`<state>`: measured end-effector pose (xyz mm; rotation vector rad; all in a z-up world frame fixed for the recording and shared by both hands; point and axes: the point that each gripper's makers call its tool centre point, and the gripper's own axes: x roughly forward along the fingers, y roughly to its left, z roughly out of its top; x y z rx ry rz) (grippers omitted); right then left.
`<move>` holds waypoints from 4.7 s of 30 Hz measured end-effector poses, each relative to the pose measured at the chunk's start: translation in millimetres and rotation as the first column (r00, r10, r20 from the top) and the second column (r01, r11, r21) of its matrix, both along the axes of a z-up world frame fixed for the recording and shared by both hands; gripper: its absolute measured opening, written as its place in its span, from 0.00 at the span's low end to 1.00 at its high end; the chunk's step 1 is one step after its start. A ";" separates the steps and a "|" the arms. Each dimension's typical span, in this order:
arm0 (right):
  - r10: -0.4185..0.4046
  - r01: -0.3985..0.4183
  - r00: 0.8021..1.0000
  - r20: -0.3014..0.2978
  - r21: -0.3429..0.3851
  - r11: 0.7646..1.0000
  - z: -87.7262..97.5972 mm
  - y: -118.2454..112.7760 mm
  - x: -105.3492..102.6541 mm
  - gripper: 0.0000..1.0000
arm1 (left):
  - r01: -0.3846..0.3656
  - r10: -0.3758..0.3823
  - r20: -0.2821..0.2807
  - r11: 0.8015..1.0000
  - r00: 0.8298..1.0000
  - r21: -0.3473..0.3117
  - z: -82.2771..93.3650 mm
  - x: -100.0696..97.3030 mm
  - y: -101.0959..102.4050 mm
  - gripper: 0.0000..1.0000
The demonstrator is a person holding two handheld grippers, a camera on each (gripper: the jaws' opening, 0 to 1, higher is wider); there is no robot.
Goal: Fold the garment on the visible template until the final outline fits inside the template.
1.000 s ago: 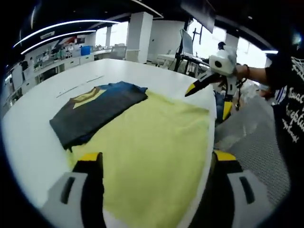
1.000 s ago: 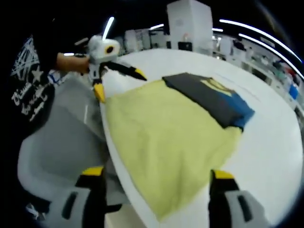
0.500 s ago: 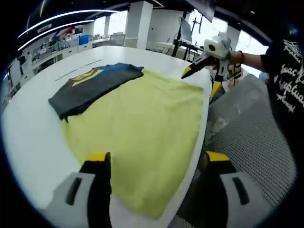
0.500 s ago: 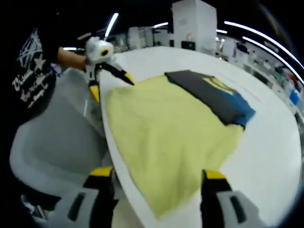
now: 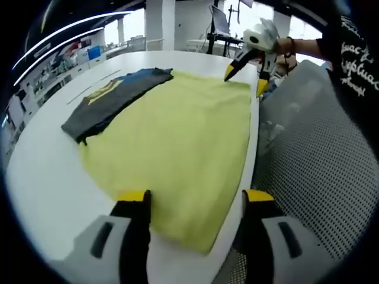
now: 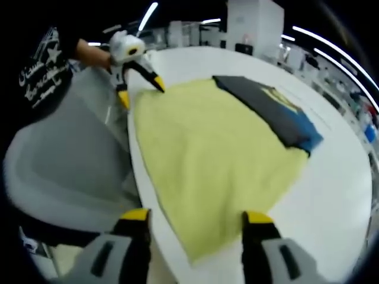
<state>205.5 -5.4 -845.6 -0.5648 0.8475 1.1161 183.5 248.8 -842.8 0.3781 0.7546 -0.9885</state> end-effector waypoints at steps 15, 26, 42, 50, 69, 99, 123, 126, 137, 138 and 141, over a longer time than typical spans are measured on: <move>0.019 -0.019 1.000 0.015 -0.041 0.999 -3.7 -6.0 5.2 0.40 | 0.038 -0.039 0.019 0.997 0.999 0.070 -2.3 2.3 8.9 0.50; 0.010 -0.010 1.000 0.027 -0.032 0.999 -3.1 -5.0 10.5 0.19 | 0.046 -0.051 0.039 0.992 0.998 0.118 -1.2 6.0 14.1 0.15; -0.010 0.011 0.999 0.046 -0.028 1.000 -4.5 -9.6 13.4 0.00 | 0.031 -0.039 0.049 0.989 0.998 0.142 0.5 5.1 17.5 0.00; -0.004 0.004 0.999 0.035 -0.014 1.000 -2.1 -8.6 1.4 0.00 | 0.029 -0.033 0.027 0.989 0.999 0.145 3.1 -5.4 17.7 0.00; -0.050 0.051 0.998 -0.025 0.060 0.997 10.3 -6.9 -25.6 0.00 | -0.038 0.039 -0.014 0.995 0.999 0.091 15.7 -29.9 16.5 0.00; 0.061 -0.060 0.995 0.078 -0.010 0.998 56.9 -8.8 -27.5 0.00 | -0.055 0.055 -0.001 0.997 0.998 0.048 66.9 -38.2 17.2 0.00; 0.048 -0.033 0.949 0.311 -0.054 0.998 117.0 -3.2 53.7 0.00 | -0.117 0.107 0.204 0.992 0.973 0.041 127.9 44.3 27.7 0.00; 0.053 -0.034 0.941 0.334 -0.062 0.997 123.3 -2.1 61.7 0.00 | -0.116 0.103 0.224 0.992 0.969 0.047 135.5 52.4 25.8 0.00; 0.051 -0.023 0.916 0.397 -0.075 0.997 140.2 -2.9 96.4 0.00 | -0.125 0.105 0.294 0.991 0.950 0.052 158.7 89.1 25.0 0.00; 0.047 -0.019 0.914 0.403 -0.074 0.997 142.1 -3.2 99.7 0.00 | -0.133 0.115 0.296 0.990 0.948 0.042 161.0 93.8 24.9 0.00; 0.042 -0.013 0.905 0.423 -0.072 0.997 147.6 -2.3 107.9 0.00 | -0.137 0.116 0.318 0.990 0.941 0.043 165.3 104.1 25.8 0.00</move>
